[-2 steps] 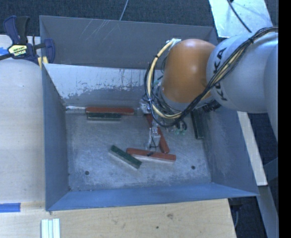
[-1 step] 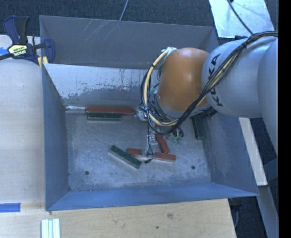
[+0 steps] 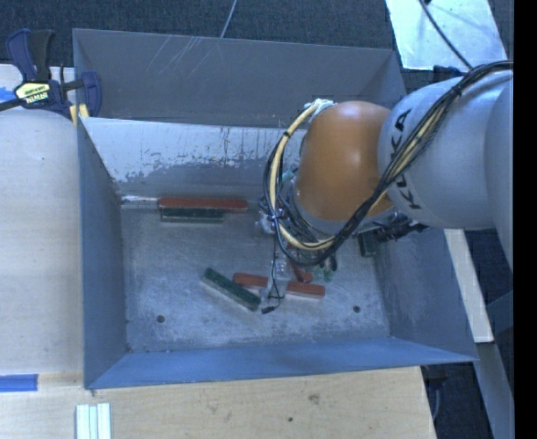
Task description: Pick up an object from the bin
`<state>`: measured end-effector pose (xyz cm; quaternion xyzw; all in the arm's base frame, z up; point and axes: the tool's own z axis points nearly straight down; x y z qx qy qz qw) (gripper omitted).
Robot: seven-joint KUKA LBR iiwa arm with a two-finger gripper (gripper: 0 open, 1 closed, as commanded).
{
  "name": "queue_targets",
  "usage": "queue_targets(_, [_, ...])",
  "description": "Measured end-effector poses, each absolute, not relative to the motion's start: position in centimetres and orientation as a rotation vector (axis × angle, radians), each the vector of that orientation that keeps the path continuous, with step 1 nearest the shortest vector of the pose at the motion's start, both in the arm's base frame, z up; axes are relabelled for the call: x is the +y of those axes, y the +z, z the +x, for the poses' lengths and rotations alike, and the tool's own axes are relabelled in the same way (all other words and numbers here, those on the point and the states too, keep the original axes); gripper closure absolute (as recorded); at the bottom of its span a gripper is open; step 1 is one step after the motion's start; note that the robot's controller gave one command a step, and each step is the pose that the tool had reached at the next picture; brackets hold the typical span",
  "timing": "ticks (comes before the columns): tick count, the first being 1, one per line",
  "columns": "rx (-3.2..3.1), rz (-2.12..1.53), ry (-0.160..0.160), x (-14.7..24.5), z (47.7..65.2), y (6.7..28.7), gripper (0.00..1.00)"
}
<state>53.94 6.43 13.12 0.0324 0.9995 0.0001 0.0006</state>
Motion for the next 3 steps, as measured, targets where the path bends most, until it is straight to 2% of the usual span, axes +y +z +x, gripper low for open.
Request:
queue_targets(1, [3.134, 0.128, 0.002, 7.5, 54.9, 8.0, 0.00])
queue_targets(2, [3.102, 0.441, 0.002, 8.8, 54.5, 7.1, 1.00])
queue_targets(3, [3.103, 0.440, 0.002, 8.9, 54.4, 7.2, 1.00])
